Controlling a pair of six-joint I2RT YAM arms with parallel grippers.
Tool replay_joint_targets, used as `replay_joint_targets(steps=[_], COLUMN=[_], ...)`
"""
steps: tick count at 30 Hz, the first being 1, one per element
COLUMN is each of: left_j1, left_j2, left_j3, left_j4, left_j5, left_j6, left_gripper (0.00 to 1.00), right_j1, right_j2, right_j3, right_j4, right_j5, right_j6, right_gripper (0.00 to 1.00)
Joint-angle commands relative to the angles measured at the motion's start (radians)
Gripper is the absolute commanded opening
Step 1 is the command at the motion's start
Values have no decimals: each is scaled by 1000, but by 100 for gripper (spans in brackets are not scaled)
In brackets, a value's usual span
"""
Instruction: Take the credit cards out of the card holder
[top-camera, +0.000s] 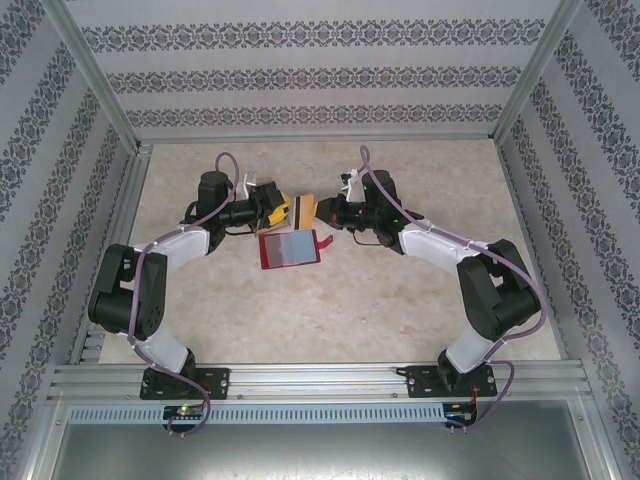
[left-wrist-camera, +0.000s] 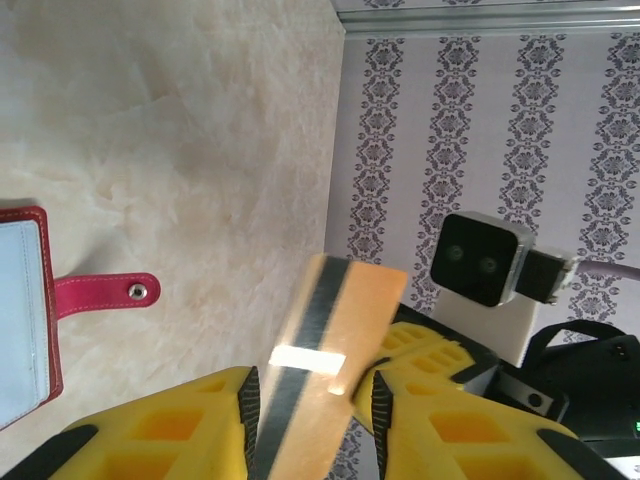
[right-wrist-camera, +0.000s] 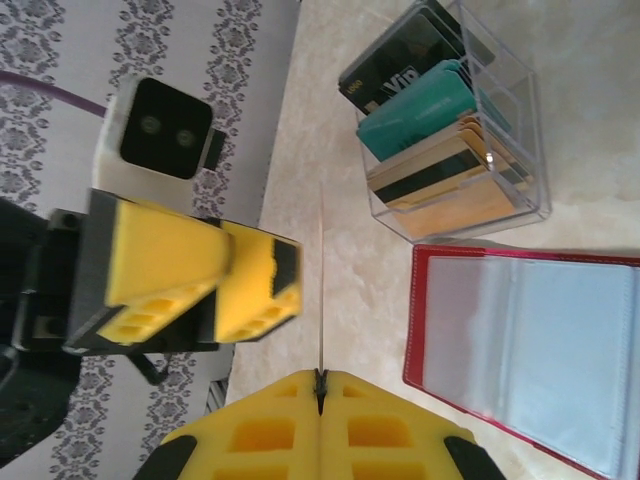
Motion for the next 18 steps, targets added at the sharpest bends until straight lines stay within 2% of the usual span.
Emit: replay_joint_targets(steps=[1, 8, 18], left_j1=[5, -2, -1], left_j2=[17, 20, 14], left_j3=[-11, -8, 9], left_j4=[80, 88, 74], left_j5=[33, 44, 46], left_j6=[-18, -19, -10], left_gripper=[36, 35, 31], right_j1=[15, 21, 14], right_j2=[25, 76, 104], right_j3=[45, 55, 34], right_j4=[86, 178, 199], right_j5=[-40, -75, -83], right_j6=[33, 102, 112], right_gripper=[0, 0, 0])
